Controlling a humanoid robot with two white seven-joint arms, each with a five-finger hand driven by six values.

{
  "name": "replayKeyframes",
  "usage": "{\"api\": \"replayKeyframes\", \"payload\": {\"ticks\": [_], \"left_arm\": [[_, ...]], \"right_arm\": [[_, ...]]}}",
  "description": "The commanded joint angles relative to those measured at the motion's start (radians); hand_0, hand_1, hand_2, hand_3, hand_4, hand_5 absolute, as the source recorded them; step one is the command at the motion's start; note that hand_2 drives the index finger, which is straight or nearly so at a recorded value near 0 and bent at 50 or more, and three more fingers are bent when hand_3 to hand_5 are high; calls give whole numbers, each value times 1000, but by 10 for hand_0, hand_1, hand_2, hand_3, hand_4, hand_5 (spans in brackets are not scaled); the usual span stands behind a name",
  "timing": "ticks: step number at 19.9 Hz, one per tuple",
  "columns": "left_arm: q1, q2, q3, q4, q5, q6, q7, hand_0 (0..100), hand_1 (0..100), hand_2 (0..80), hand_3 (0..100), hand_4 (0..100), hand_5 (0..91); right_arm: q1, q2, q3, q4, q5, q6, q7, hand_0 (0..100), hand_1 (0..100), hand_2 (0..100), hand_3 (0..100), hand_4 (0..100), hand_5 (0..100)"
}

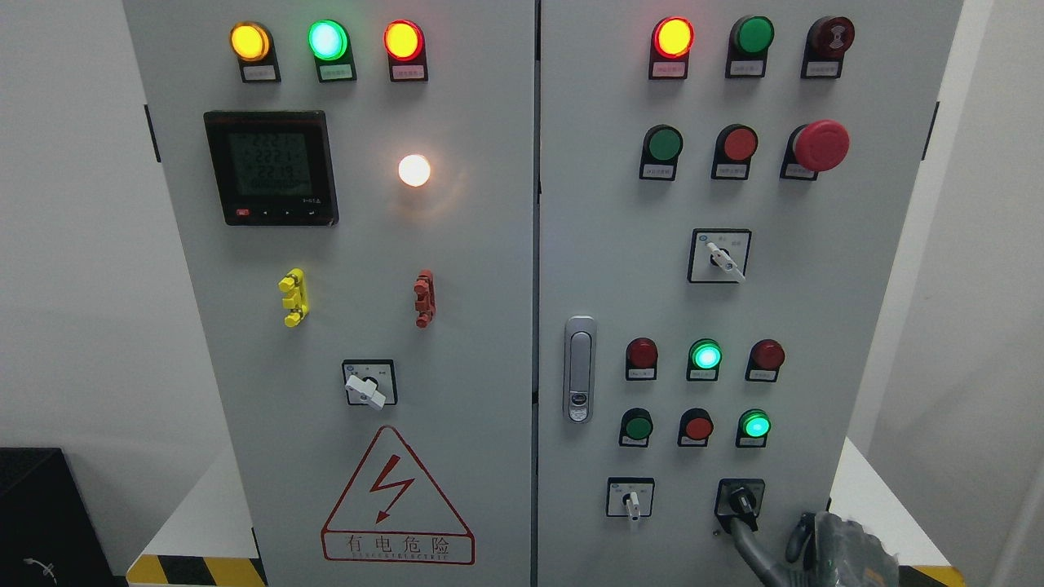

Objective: Flip black knob to close circuit
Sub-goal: 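Twist the black knob with the right hand to its other position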

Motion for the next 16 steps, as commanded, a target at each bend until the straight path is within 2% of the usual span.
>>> {"api": "replayKeyframes", "payload": {"ticks": [1,16], "left_arm": [[0,0,-21,21,-21,-1,1,120,556,0,0,0,0],[0,0,-20,21,-21,1,-1,120,556,0,0,0,0]], "right_arm": [[-3,1,-24,2,-3,1,-2,0,164,798,988,804,801],[-18,2,-35,2,-9,-1,-2,0,165,790,982,804,799]]}}
